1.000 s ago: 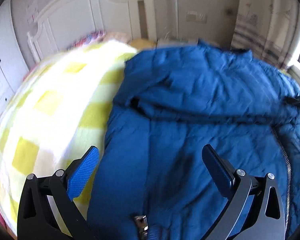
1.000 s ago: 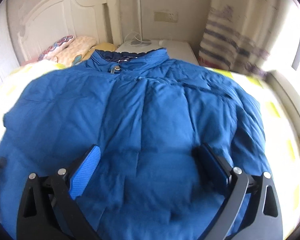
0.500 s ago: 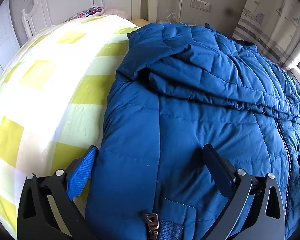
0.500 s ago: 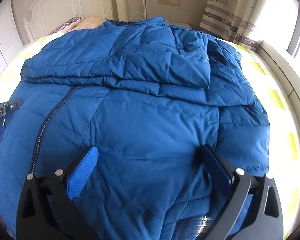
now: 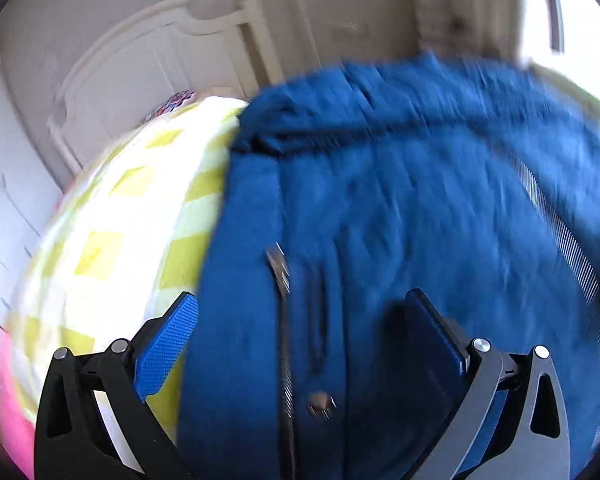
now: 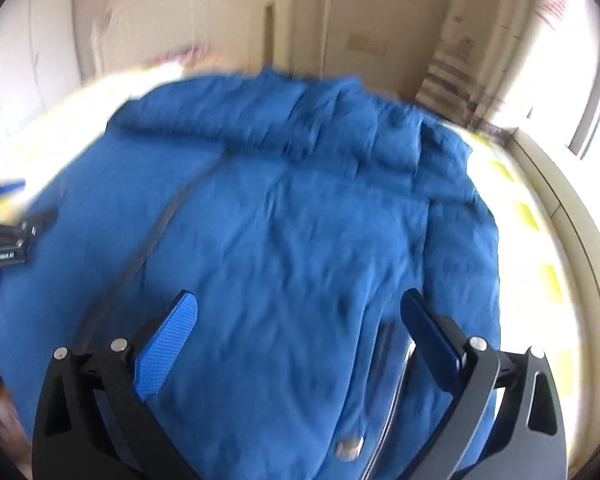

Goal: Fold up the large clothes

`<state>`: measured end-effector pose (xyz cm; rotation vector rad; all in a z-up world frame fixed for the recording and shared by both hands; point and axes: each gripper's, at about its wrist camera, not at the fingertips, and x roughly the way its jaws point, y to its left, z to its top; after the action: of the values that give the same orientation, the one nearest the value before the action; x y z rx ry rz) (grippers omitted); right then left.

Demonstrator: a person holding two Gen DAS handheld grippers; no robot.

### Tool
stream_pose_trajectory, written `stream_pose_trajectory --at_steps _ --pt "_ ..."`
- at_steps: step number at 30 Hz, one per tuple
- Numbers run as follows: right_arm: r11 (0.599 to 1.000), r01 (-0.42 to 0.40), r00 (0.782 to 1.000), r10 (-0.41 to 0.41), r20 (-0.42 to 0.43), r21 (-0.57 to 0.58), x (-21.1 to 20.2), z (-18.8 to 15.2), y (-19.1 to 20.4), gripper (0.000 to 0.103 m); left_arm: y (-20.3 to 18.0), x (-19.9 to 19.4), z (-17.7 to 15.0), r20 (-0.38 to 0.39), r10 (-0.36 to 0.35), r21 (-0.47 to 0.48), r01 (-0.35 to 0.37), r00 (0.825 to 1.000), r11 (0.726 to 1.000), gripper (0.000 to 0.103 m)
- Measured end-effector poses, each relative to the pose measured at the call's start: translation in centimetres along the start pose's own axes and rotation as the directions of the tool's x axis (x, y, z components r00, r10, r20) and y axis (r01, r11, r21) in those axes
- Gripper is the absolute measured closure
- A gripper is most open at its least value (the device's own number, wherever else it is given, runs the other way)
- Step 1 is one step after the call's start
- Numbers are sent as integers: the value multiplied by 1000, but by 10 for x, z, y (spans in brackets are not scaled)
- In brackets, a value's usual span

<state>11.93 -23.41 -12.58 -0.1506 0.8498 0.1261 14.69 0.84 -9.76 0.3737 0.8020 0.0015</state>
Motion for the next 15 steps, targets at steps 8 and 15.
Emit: stream_pose_trajectory --at_steps 8,15 --pt "999 15 997 -12 -79 38 4 -14 3 3 5 6 4 -25 -28 -10 28 999 1000 4" --pt "1000 10 999 -10 -52 -3 -7 -37 19 2 14 13 4 -49 -94 -63 91 994 994 4"
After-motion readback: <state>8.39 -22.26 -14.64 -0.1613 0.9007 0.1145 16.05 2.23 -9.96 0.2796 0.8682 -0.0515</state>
